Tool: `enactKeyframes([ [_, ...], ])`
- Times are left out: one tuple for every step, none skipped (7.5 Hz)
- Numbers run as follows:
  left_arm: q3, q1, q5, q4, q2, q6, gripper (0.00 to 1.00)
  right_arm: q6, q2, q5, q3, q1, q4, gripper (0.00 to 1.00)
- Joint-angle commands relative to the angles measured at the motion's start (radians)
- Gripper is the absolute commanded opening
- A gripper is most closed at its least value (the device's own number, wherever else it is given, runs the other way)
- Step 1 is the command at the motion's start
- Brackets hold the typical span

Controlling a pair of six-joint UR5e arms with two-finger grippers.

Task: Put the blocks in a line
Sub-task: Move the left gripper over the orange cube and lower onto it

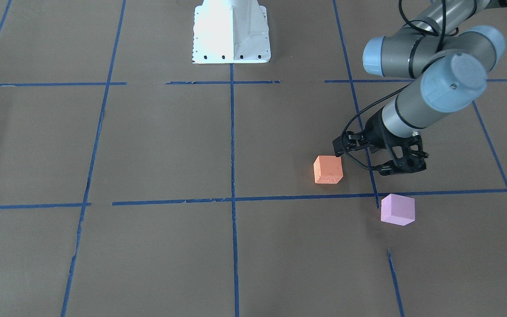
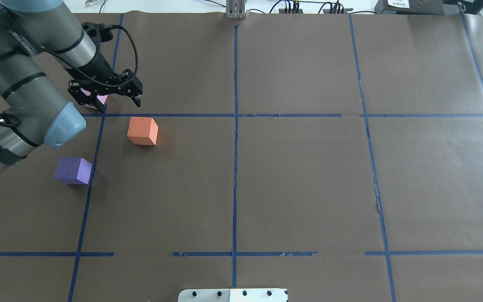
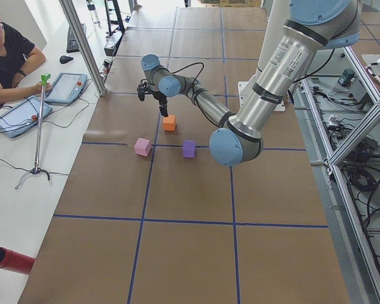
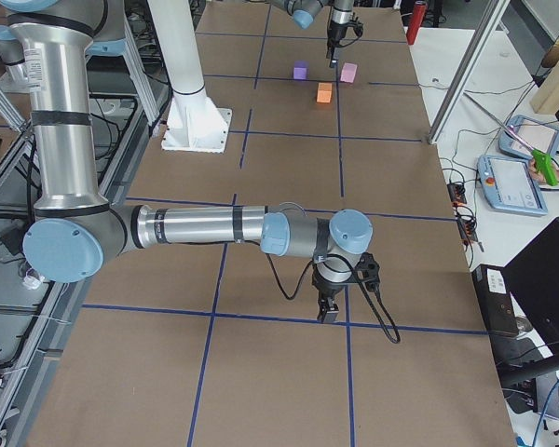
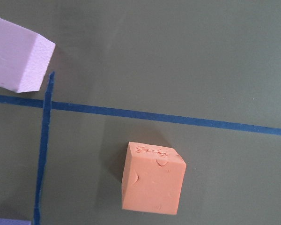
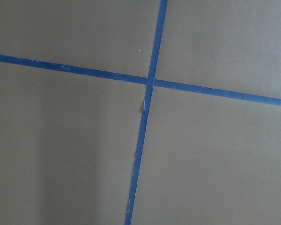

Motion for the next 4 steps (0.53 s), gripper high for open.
enactKeyframes([
  [0.088, 0.053, 0.064, -0.095, -0.023, -0.092, 1.00, -0.001, 0.000, 0.000, 0.000, 0.000, 0.000, 1.00],
  [0.096, 0.067, 0.093, -0.096, -0.023, -0.097, 1.00, 0.000, 0.000, 0.000, 0.000, 0.000, 0.000, 1.00],
  [0.097, 0.081, 0.130, -0.096, -0.023, -0.103, 1.00, 0.000, 0.000, 0.000, 0.000, 0.000, 0.000, 1.00],
  [0.103, 0.087, 0.144, -0.096, -0.023, -0.105, 1.00, 0.000, 0.000, 0.000, 0.000, 0.000, 0.000, 1.00],
])
